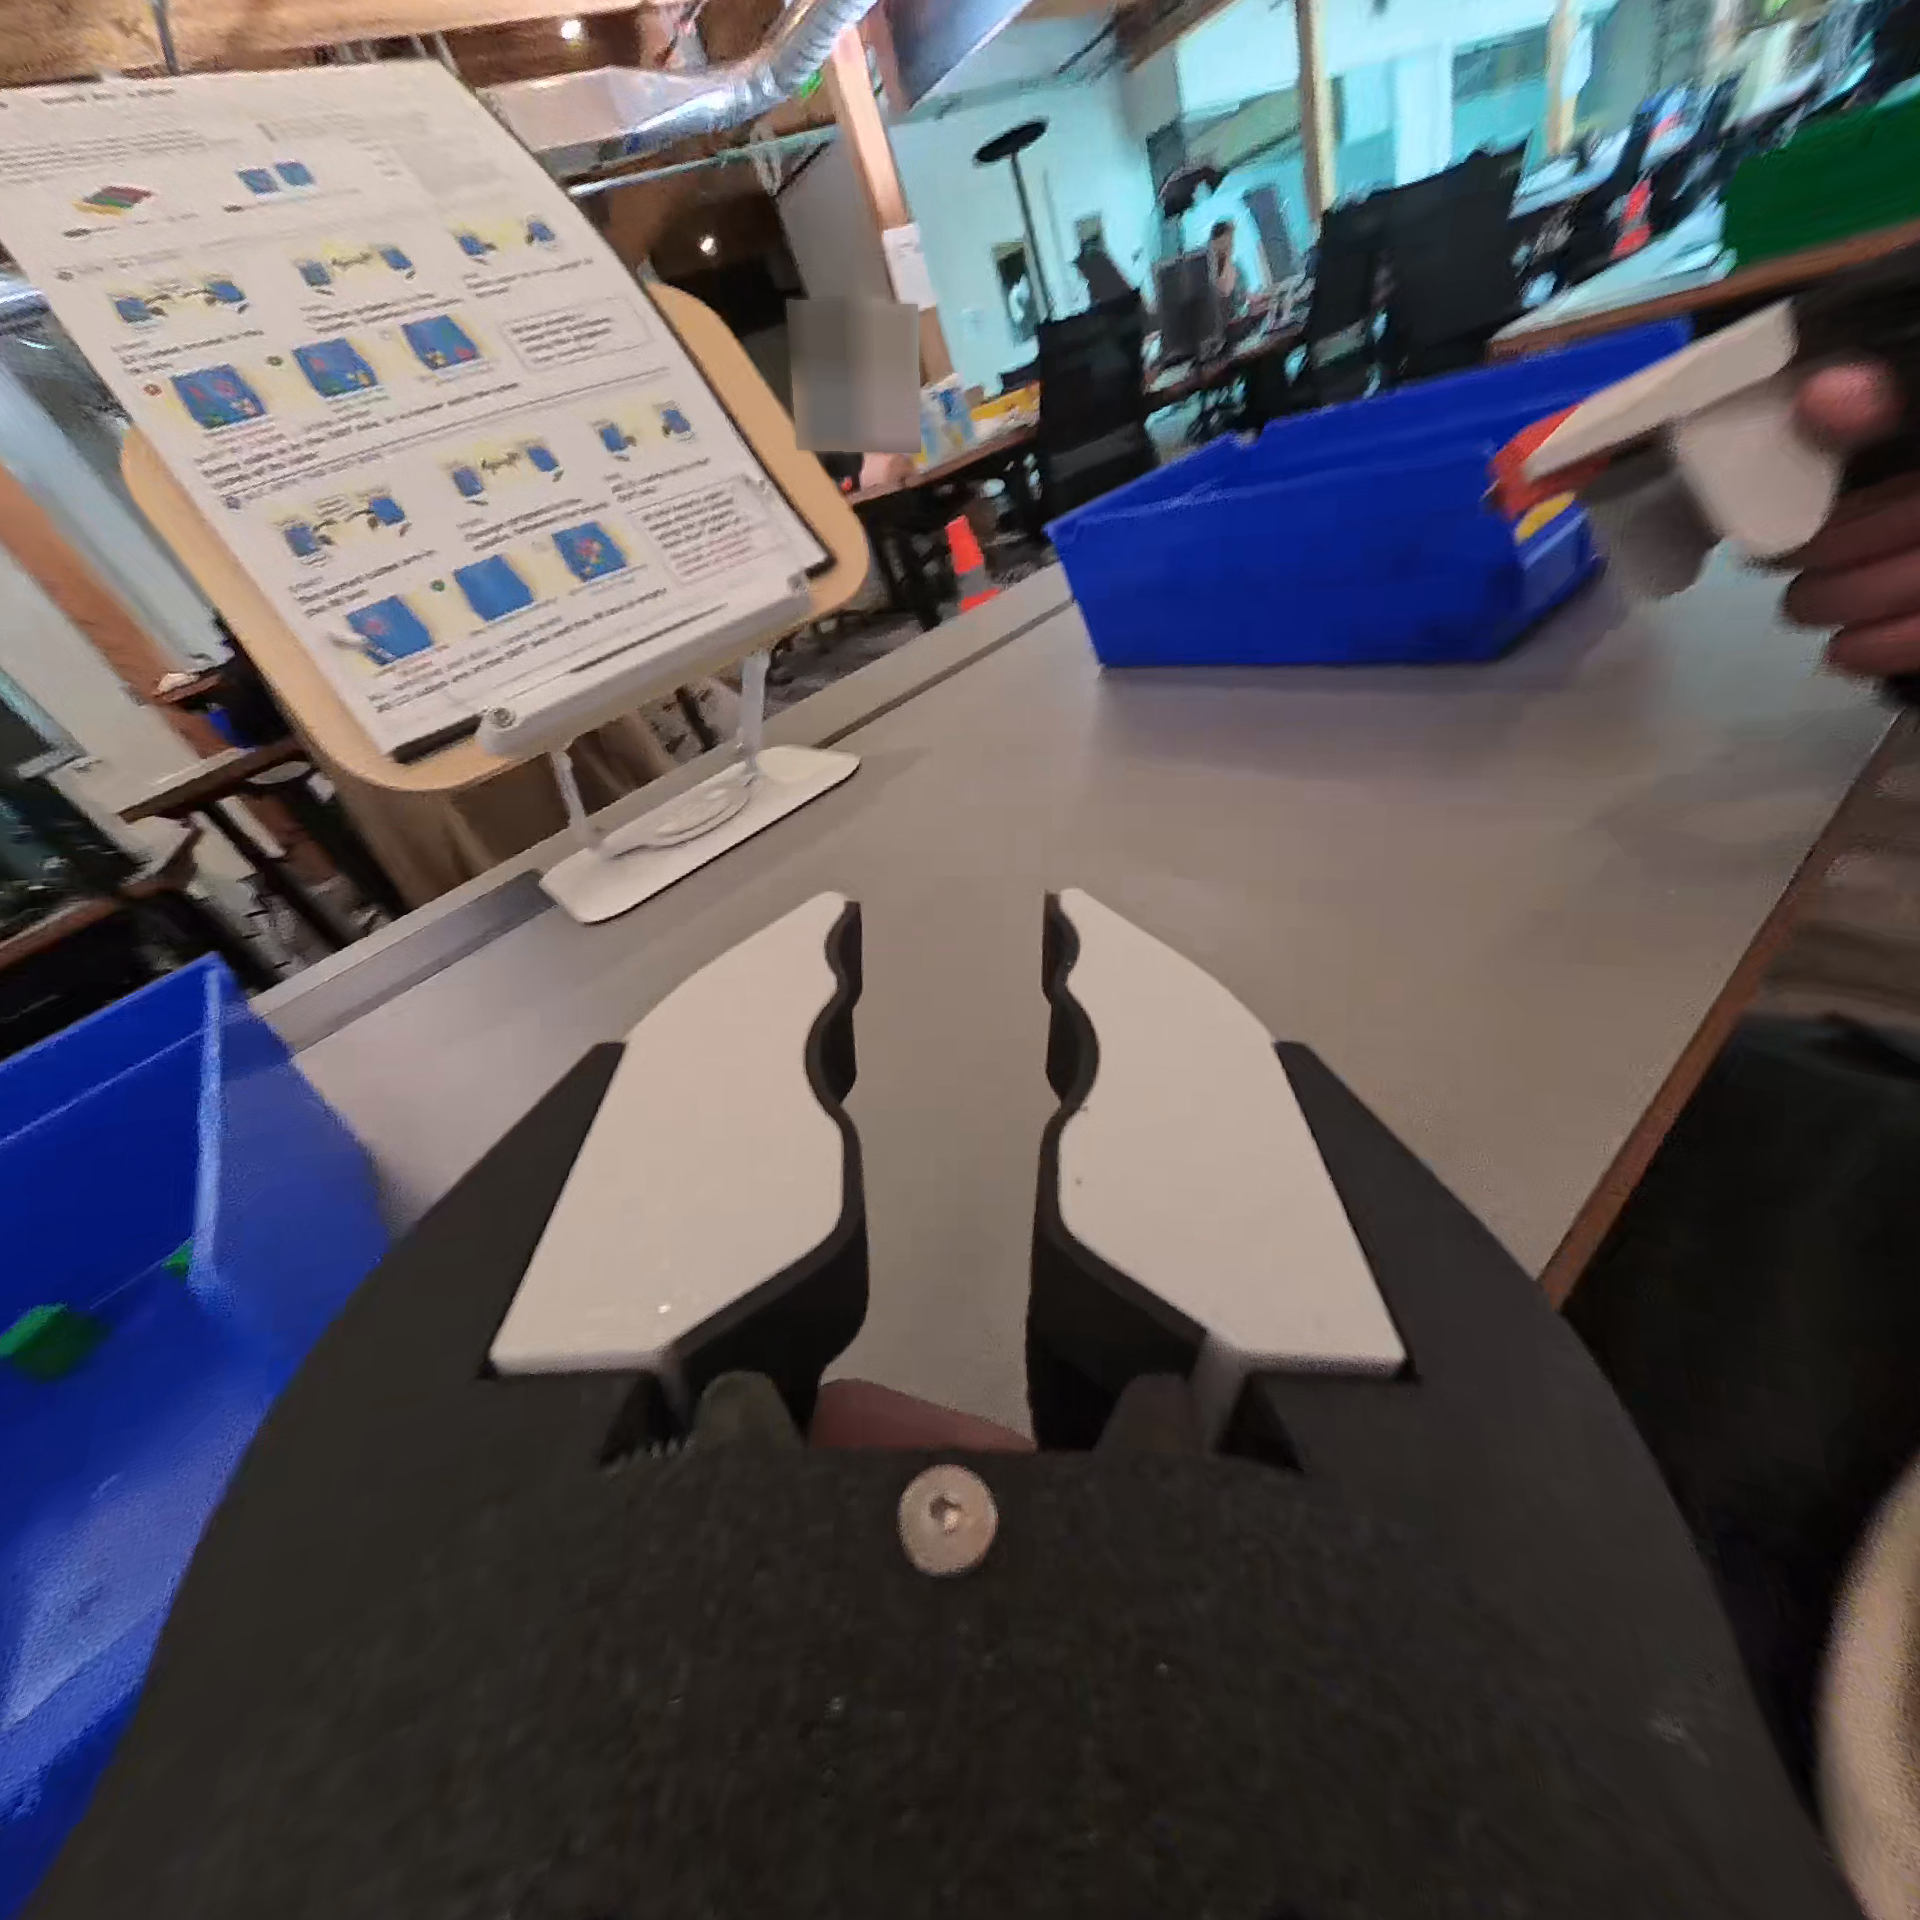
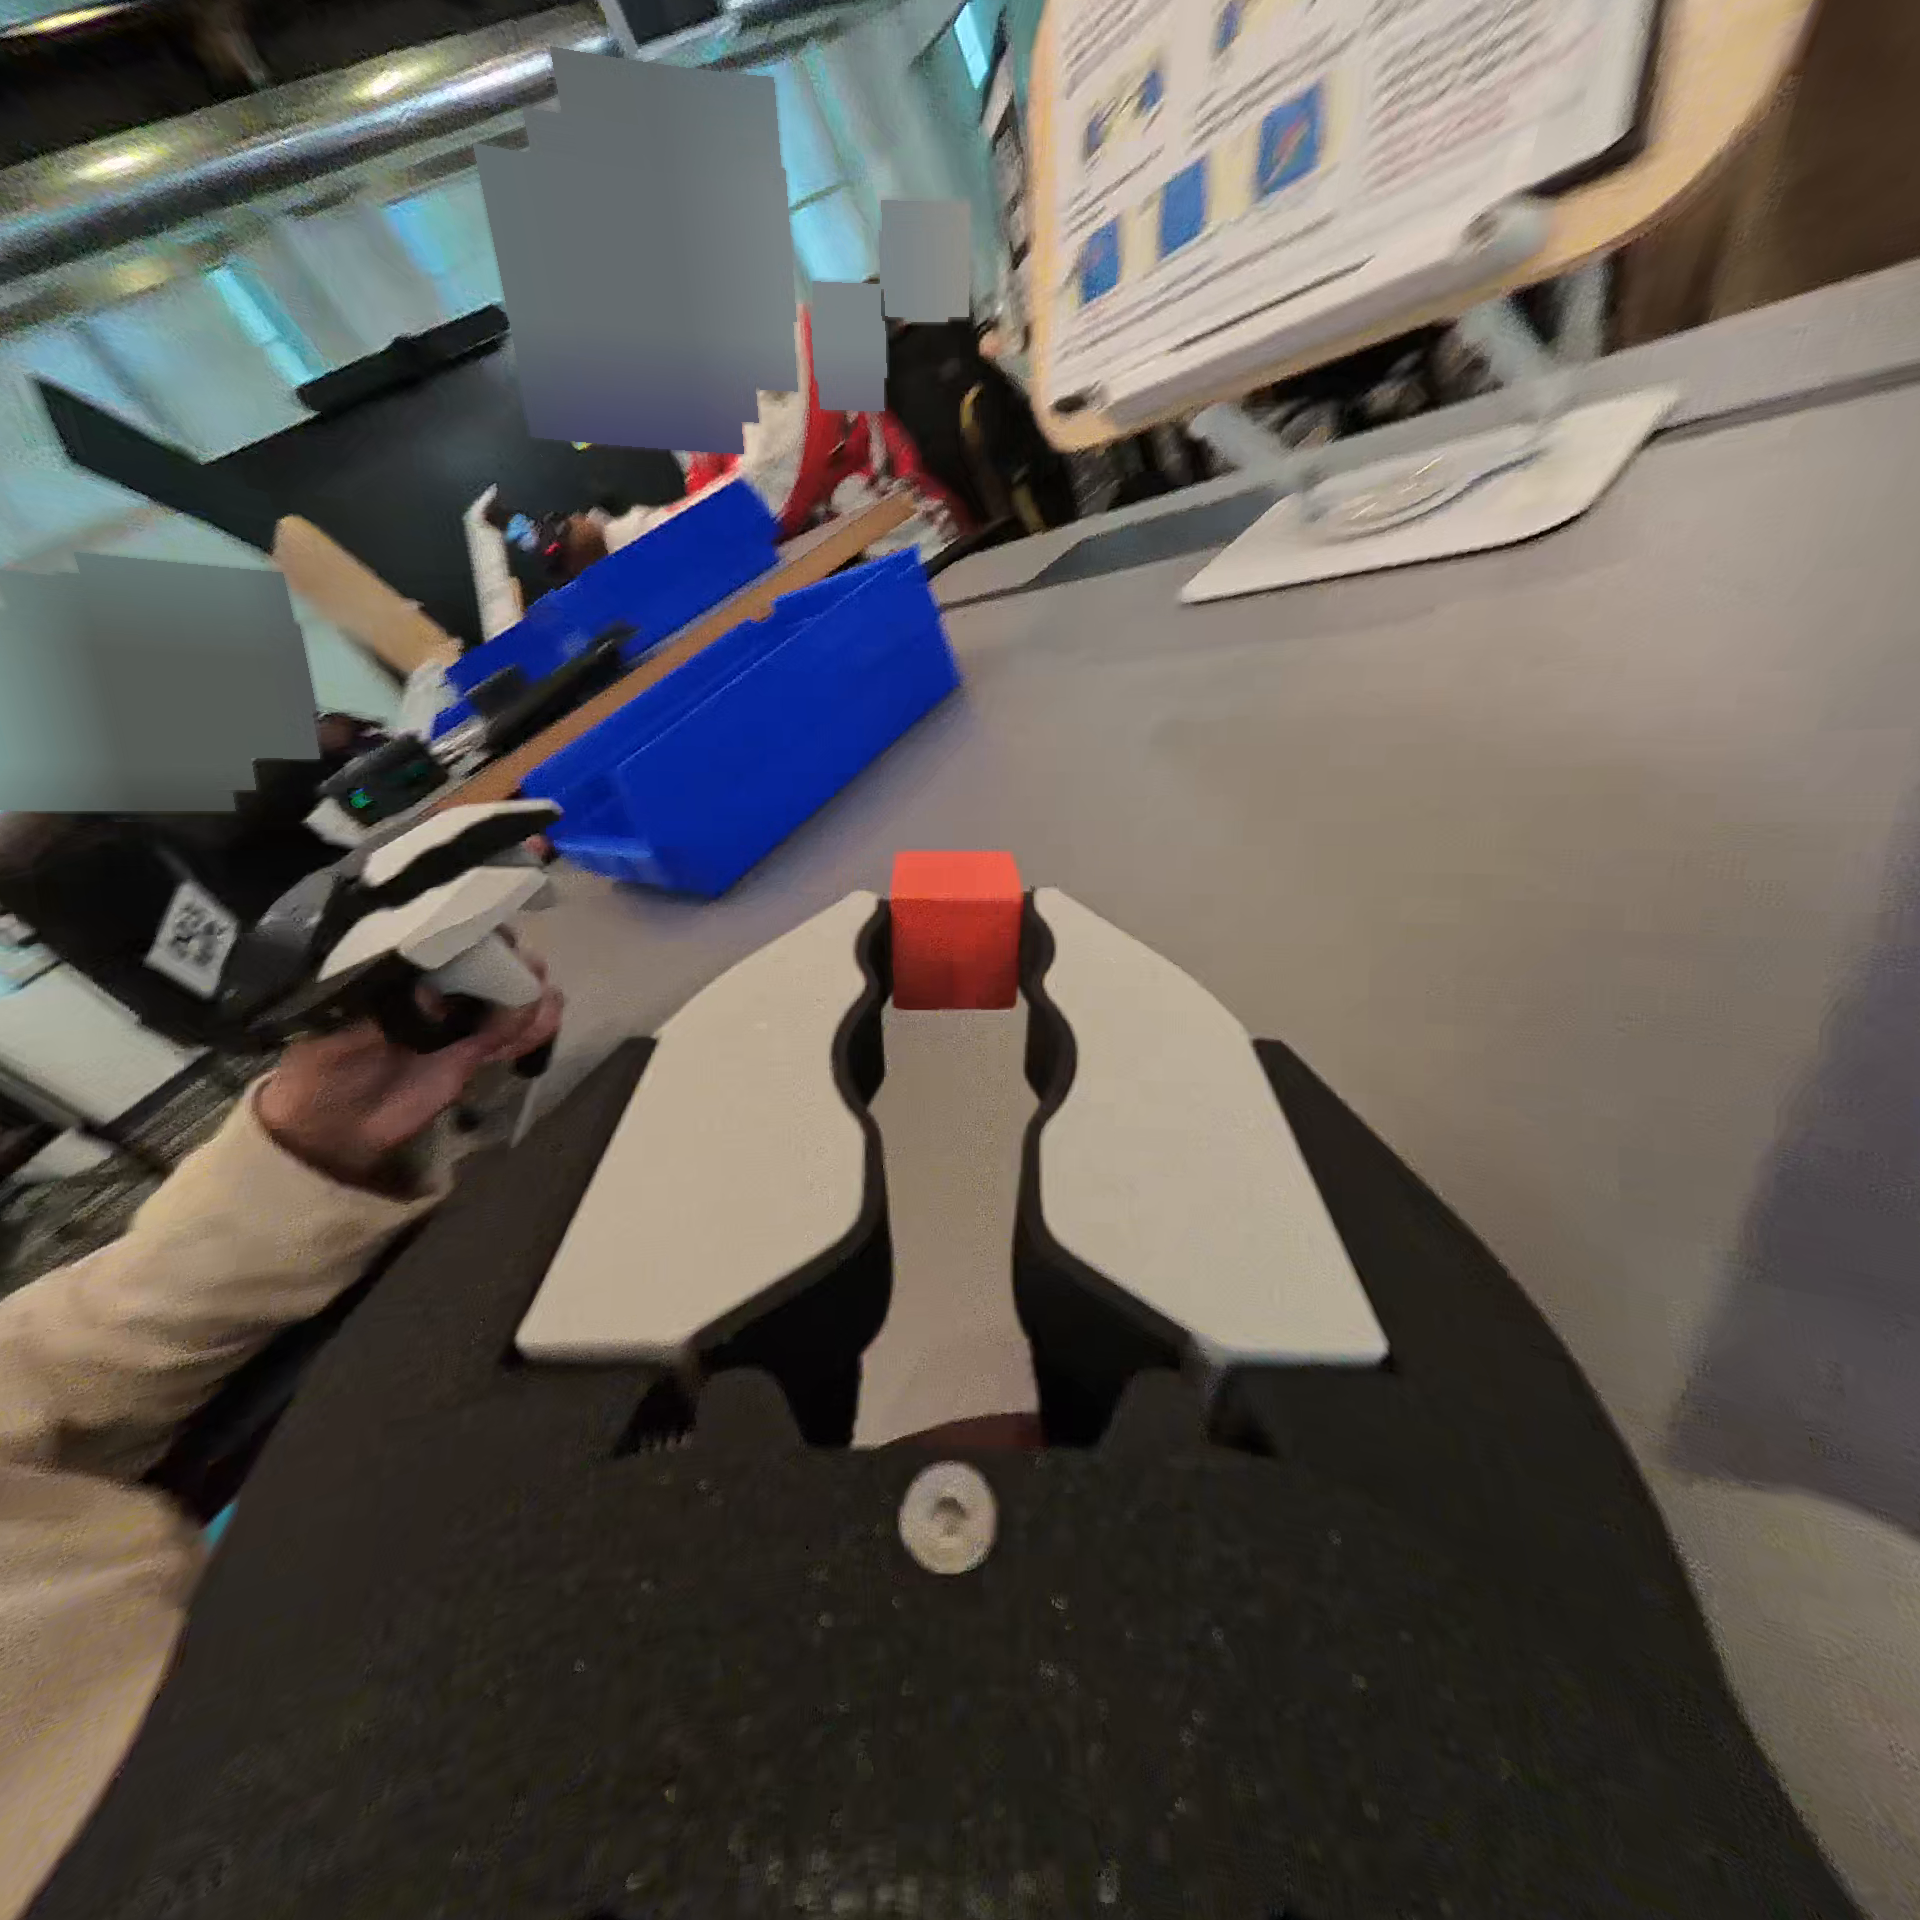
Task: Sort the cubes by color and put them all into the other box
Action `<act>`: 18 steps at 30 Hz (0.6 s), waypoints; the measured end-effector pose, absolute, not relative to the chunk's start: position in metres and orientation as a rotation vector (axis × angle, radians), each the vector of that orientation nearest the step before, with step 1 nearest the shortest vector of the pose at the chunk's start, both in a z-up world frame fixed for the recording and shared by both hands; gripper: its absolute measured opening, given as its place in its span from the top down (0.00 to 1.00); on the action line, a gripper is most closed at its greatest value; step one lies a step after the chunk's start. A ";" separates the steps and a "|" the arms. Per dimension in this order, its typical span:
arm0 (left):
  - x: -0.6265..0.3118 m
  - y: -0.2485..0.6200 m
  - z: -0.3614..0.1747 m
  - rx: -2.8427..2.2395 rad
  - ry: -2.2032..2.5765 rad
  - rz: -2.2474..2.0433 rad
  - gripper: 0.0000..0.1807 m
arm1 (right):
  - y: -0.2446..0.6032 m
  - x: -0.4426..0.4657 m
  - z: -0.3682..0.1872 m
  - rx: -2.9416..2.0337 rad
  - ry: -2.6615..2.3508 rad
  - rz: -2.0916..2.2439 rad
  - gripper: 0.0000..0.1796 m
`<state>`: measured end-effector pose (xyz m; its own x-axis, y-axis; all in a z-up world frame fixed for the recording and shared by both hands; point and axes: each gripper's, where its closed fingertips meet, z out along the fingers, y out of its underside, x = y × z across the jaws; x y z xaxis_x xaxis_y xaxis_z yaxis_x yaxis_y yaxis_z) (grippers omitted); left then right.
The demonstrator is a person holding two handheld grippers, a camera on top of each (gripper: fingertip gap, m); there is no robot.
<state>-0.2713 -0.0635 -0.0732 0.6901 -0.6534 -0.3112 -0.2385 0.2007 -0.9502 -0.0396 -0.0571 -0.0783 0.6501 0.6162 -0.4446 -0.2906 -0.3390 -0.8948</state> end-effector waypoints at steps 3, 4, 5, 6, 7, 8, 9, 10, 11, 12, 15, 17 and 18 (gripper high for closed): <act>-0.269 -0.068 -0.086 -1.385 0.882 -0.260 0.78 | -0.067 -0.024 -0.083 -1.664 -0.206 0.880 0.88; -0.266 -0.067 -0.087 -1.378 0.898 -0.238 0.78 | -0.067 -0.018 -0.081 -1.657 -0.197 0.856 0.88; -0.263 -0.067 -0.089 -1.377 0.914 -0.228 0.78 | -0.066 -0.013 -0.077 -1.650 -0.202 0.829 0.87; -0.260 -0.067 -0.091 -1.385 0.923 -0.232 0.78 | -0.061 -0.004 -0.071 -1.646 -0.210 0.780 0.87; -0.257 -0.066 -0.094 -1.399 0.929 -0.246 0.77 | -0.053 0.011 -0.062 -1.643 -0.208 0.704 0.88; -0.255 -0.067 -0.095 -1.414 0.934 -0.262 0.77 | -0.040 0.033 -0.049 -1.632 -0.184 0.614 0.87; -0.254 -0.066 -0.096 -1.421 0.932 -0.273 0.76 | -0.024 0.058 -0.034 -1.619 -0.149 0.536 0.88; -0.253 -0.066 -0.095 -1.422 0.929 -0.279 0.76 | -0.003 0.081 -0.021 -1.620 -0.136 0.468 0.88; -0.254 -0.065 -0.095 -1.422 0.928 -0.280 0.76 | 0.025 0.103 -0.016 -1.671 -0.156 0.387 0.87; -0.255 -0.063 -0.094 -1.427 0.923 -0.275 0.77 | 0.058 0.123 -0.023 -1.781 -0.201 0.300 0.87; -0.257 -0.058 -0.089 -1.435 0.898 -0.274 0.77 | 0.150 0.167 -0.073 -2.133 -0.273 0.219 0.87; -0.258 -0.059 -0.088 -1.436 0.894 -0.288 0.77 | 0.188 0.180 -0.117 -2.369 -0.256 0.266 0.87; -0.260 -0.059 -0.089 -1.442 0.890 -0.283 0.77 | 0.198 0.178 -0.135 -2.467 -0.244 0.312 0.87</act>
